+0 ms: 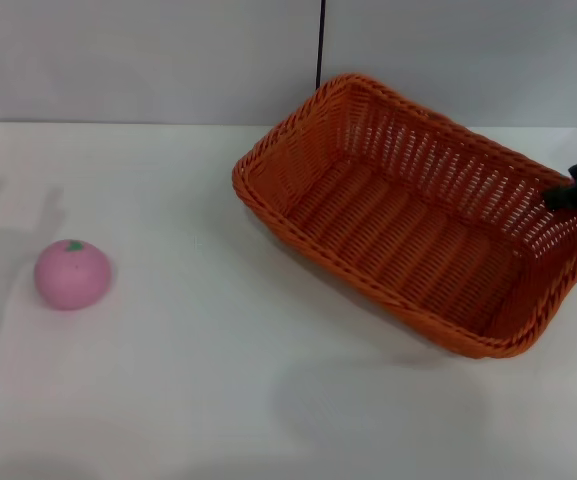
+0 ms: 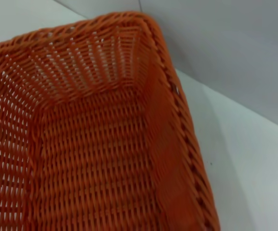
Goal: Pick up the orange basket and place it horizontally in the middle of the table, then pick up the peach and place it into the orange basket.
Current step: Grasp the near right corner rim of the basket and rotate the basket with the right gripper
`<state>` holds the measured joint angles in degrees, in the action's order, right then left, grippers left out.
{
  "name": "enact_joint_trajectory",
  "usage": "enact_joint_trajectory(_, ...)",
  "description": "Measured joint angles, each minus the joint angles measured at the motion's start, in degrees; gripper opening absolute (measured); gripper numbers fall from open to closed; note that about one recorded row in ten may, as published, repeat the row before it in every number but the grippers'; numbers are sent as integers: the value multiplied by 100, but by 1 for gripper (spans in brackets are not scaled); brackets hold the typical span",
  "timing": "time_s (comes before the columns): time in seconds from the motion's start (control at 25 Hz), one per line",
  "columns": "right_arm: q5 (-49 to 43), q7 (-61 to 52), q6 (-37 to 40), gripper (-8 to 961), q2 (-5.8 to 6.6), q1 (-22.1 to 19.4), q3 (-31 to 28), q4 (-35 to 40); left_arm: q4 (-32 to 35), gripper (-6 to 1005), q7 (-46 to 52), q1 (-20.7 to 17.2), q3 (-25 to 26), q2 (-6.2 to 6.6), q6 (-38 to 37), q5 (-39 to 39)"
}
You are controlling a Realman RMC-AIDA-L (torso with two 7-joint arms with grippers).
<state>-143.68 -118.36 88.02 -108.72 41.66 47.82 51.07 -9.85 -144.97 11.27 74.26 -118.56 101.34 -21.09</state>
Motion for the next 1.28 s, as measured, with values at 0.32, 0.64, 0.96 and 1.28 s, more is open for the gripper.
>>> enact_joint_trajectory(0.32,-2,136,-83,541,-54,-22,57,-200,0,809,145,-10,0,0,-6,0)
enact_joint_trajectory(0.64,6,179,-83,219,-56,-91,5,-202,0,809,151,-33,1,0,1,0)
enact_joint_trajectory(0.96,108,194,-30,183,-64,-163,-12,-118,0,809,216,-39,-1,3,11,0)
enact_joint_trajectory(1.28,874,200,439,182,-192,-514,-66,799,9,808,223,-46,1,9,9,0)
